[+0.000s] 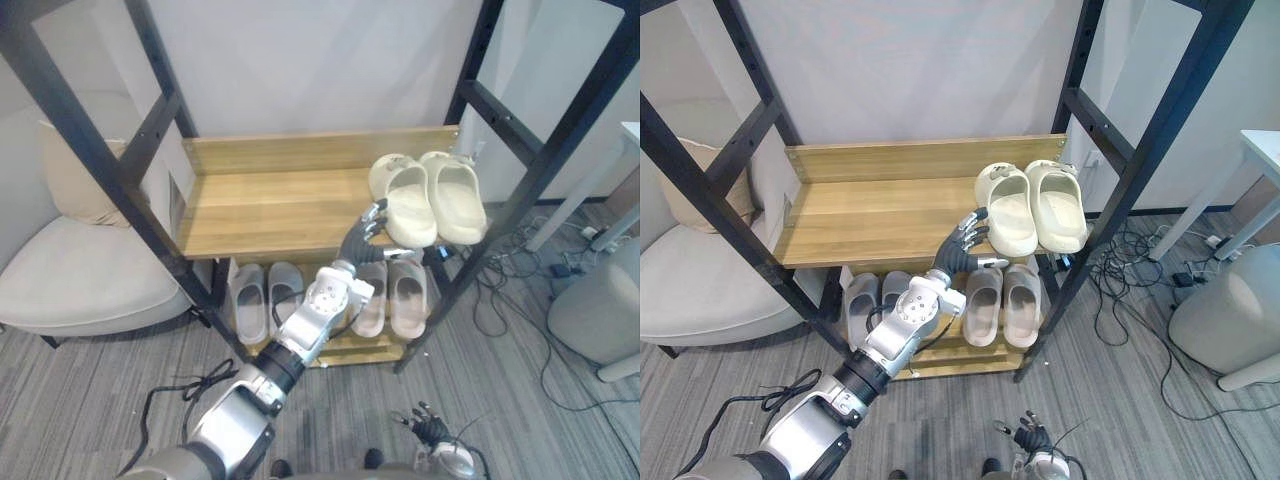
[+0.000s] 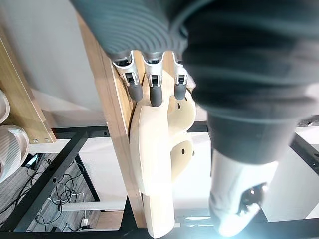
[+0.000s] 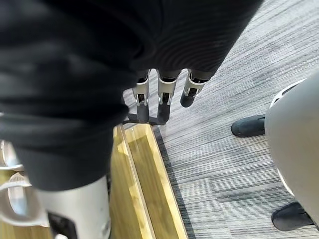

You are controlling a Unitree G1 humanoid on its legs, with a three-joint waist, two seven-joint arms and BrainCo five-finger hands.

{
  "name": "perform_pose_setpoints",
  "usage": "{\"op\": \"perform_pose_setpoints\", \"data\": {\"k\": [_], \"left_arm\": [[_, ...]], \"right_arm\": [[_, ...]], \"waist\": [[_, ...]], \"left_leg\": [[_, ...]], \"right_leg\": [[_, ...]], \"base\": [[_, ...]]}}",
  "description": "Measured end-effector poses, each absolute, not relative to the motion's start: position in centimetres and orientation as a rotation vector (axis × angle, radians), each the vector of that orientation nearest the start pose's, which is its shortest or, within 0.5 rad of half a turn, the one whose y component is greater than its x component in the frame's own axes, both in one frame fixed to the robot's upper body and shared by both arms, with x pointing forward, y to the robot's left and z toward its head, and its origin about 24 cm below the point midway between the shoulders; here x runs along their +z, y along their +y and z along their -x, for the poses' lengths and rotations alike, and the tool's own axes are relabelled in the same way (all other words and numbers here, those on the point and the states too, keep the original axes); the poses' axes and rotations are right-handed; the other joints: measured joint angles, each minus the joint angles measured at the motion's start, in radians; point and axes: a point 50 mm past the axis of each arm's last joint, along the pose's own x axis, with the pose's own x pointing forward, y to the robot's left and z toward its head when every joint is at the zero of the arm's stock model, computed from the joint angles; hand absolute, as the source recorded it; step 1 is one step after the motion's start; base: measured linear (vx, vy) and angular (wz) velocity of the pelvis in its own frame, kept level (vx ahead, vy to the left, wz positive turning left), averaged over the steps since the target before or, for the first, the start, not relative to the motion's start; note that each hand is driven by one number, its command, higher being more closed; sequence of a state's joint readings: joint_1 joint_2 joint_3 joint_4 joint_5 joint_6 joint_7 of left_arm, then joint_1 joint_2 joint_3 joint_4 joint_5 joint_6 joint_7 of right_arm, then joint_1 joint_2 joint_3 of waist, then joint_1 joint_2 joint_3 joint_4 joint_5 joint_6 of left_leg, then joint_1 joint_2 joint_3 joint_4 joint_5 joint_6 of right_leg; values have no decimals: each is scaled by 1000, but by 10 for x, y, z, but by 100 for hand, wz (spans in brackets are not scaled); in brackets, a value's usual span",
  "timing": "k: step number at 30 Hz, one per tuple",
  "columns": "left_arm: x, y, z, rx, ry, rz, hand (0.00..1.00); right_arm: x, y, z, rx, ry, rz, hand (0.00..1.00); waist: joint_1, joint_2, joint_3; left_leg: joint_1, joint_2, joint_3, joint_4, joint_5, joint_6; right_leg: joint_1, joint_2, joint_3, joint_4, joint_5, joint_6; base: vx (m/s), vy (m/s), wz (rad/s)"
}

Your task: Organize the slippers on the shoe rack

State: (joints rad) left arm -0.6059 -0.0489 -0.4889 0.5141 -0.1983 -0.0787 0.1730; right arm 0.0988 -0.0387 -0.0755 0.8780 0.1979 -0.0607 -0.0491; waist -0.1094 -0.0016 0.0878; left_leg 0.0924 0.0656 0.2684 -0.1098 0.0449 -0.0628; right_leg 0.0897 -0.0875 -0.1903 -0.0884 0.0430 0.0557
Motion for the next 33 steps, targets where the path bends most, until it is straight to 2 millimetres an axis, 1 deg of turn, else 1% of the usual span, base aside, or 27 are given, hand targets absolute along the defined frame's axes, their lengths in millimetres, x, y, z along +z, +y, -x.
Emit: {"op": "perform_pose_setpoints", "data": {"k": [5,7,10,12,13,14,16,18,19,20,21,22,23,24,25,28,29,31,33], "left_arm": [[89,-2,-324,-408,-91,-43,0],[92,3,-327,-386,-89,-36,0],[107,2,-333,-389,-130,-40,0],[130,1,-333,-405,-220,-23,0],[140,4,-332,-406,-263,-16,0],[145,6,-332,-405,-285,-1,0],[157,18,-333,-373,-327,50,0],[160,34,-332,-341,-353,85,0],[159,48,-327,-327,-363,107,0],[156,57,-323,-319,-365,119,0],[154,62,-319,-318,-364,129,0],[150,69,-312,-322,-361,150,0],[147,72,-305,-332,-360,181,0],[147,72,-300,-346,-362,205,0],[149,70,-289,-385,-381,240,0],[151,71,-263,-465,-422,329,0],[150,70,-259,-482,-419,344,0],[137,69,-245,-536,-373,384,0],[120,73,-238,-532,-307,405,0]], "right_arm": [[-143,-181,-126,-289,890,-182,0],[-142,-180,-125,-302,883,-196,0],[-144,-180,-120,-305,893,-196,0],[-145,-180,-115,-310,905,-195,0],[-145,-180,-116,-308,905,-194,0],[-145,-180,-115,-308,908,-193,0],[-145,-180,-115,-301,910,-187,0],[-145,-179,-118,-279,906,-173,0],[-144,-176,-123,-253,899,-165,0],[-142,-174,-128,-238,890,-160,0],[-142,-174,-130,-228,886,-152,0],[-141,-171,-134,-205,882,-144,0],[-141,-169,-137,-188,885,-139,0],[-143,-168,-135,-180,897,-133,0],[-143,-168,-136,-164,904,-122,0],[-146,-167,-136,-151,928,-117,0],[-146,-167,-137,-151,930,-116,0],[-146,-165,-140,-137,932,-109,0],[-145,-161,-143,-110,927,-94,0]], "waist": [[3,-8,1],[3,-11,0],[5,-15,-1],[5,-16,-7],[5,-16,-9],[5,-17,-9],[4,-14,-10],[4,-11,-12],[5,-8,-13],[7,-8,-14],[10,-8,-14],[15,-8,-14],[23,-7,-15],[31,-6,-20],[49,-4,-27],[65,-3,-34],[68,-4,-35],[74,-6,-39],[76,-8,-40]], "left_leg": [[12,4,19,0,-1,-1],[12,5,24,0,-1,-2],[6,5,23,0,-2,-2],[-6,4,21,0,-1,-1],[-6,4,20,0,-1,-1],[-3,4,17,0,-1,-1],[-2,4,0,0,-1,-2],[-3,4,-8,0,-1,-2],[-2,4,-22,0,0,-2],[-2,3,-32,0,1,-2],[-3,2,-36,0,2,-1],[-4,-1,-49,0,4,1],[-7,-4,-64,0,5,2],[-14,-6,-71,0,6,3],[-28,-10,-83,0,7,5],[-39,-20,-103,2,12,11],[-40,-22,-106,4,12,11],[-39,-29,-115,5,12,12],[-37,-29,-116,5,12,13]], "right_leg": [[1,0,13,-1,1,0],[1,0,15,0,1,0],[-2,-2,16,0,2,-1],[-12,-3,15,1,3,-1],[-11,-2,12,1,3,-1],[-7,-2,10,1,3,0],[0,-1,-3,1,0,2],[3,-1,-13,1,-1,4],[9,-1,-22,1,-4,5],[14,-2,-31,1,-6,4],[16,-3,-39,1,-8,4],[17,-5,-54,0,-12,5],[20,-8,-63,0,-13,6],[17,-9,-67,0,-14,6],[10,-13,-76,0,-14,7],[15,-20,-86,1,-15,9],[15,-21,-87,1,-16,10],[20,-24,-101,1,-17,13],[22,-24,-102,1,-17,14]], "base": [[-46,-4,-10],[-21,-12,-6],[0,0,0],[0,0,0],[20,-17,3],[23,-23,9],[13,-24,16],[-8,-18,15],[-16,-14,23],[-23,-14,27],[-39,-5,32],[-40,-3,33],[-37,4,31],[-10,8,29],[3,12,27],[27,14,22],[20,20,13],[10,14,9],[0,0,0]]}}
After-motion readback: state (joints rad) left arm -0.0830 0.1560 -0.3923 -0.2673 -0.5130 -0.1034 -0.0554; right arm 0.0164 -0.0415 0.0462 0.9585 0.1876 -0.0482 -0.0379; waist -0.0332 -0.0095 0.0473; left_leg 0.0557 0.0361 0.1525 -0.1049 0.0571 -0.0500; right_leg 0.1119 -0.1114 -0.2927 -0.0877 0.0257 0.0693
